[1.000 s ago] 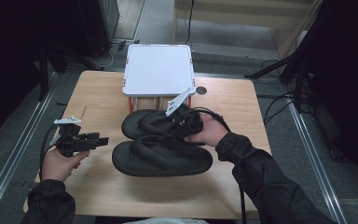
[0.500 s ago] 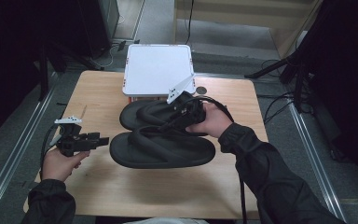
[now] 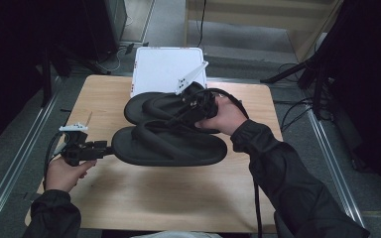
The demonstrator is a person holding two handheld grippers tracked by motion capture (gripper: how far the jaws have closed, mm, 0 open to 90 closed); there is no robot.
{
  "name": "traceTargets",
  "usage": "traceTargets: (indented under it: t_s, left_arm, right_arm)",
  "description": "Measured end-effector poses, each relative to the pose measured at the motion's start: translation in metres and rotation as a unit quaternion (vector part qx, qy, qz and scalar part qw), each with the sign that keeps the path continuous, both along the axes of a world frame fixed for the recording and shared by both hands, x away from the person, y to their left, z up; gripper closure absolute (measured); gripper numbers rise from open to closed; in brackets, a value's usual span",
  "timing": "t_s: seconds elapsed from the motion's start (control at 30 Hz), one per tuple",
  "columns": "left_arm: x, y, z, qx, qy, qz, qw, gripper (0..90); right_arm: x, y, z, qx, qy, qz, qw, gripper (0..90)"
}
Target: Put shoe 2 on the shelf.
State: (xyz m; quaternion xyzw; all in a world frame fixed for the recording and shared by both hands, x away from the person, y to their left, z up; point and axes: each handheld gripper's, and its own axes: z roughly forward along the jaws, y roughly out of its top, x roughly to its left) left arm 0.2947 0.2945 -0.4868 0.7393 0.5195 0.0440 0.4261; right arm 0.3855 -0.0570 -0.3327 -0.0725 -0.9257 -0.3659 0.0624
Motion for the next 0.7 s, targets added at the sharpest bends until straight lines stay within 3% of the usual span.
traceTargets:
  t_s: [0.37,0.6,0.7]
  left_arm:
    - [0.000,0.000,-0.001,-0.002,-0.001,0.002,1.0000,40.4]
    - [0.001,0.000,-0.001,-0.001,0.000,0.001,1.0000,40.4]
    - [0.001,0.000,-0.001,0.000,0.003,-0.001,1.0000,40.3]
  right_arm:
    - [0.023,0.011,0.013,-0.004,-0.010,-0.059,0.9982,75.8]
    - [0.042,0.014,0.015,0.001,0.001,-0.117,0.9931,75.8]
    - [0.054,0.013,0.018,0.004,0.006,-0.151,0.9885,75.9]
